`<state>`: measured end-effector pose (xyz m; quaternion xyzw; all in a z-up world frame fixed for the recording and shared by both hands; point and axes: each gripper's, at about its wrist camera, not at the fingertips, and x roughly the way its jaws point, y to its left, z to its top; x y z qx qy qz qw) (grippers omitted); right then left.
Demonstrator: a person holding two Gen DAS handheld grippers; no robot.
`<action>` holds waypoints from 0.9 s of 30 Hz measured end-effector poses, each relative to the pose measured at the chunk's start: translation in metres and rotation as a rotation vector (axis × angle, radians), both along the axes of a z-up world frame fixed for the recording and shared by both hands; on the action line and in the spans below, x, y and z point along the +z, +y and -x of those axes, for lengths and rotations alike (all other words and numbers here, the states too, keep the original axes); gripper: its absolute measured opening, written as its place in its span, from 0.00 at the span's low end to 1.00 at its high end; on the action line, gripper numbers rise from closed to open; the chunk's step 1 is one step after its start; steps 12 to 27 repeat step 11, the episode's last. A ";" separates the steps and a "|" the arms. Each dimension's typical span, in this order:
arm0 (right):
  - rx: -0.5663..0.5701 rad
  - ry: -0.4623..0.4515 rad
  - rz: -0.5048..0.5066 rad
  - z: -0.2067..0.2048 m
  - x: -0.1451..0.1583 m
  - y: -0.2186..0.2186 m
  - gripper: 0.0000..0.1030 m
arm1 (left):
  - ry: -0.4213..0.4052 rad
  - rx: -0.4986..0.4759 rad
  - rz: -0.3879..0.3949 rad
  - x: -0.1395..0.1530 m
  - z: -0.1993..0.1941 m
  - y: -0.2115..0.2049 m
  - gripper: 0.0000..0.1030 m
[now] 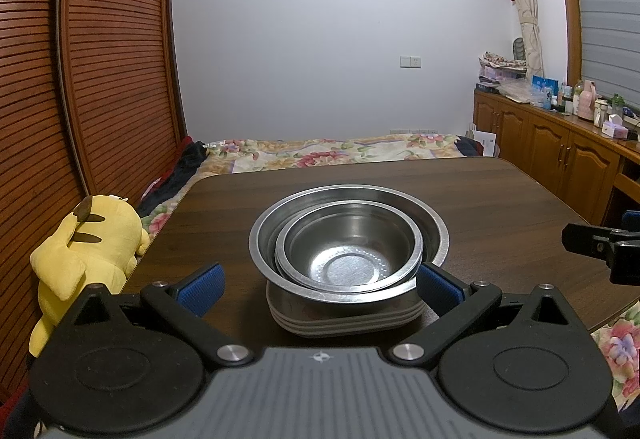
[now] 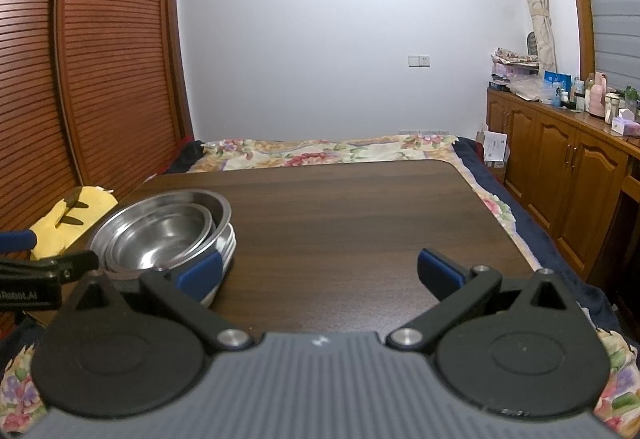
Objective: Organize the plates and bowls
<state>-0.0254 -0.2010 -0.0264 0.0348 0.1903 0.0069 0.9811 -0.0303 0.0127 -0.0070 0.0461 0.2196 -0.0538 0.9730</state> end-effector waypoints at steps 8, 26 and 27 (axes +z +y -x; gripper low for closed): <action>-0.001 -0.001 0.000 0.000 0.000 0.000 1.00 | 0.000 0.000 0.000 0.000 0.000 0.000 1.00; 0.000 0.001 -0.001 0.000 0.000 0.000 1.00 | 0.000 0.000 0.000 0.000 0.000 0.000 1.00; 0.000 0.001 -0.001 0.000 0.000 0.000 1.00 | 0.000 0.000 0.000 0.000 0.000 0.000 1.00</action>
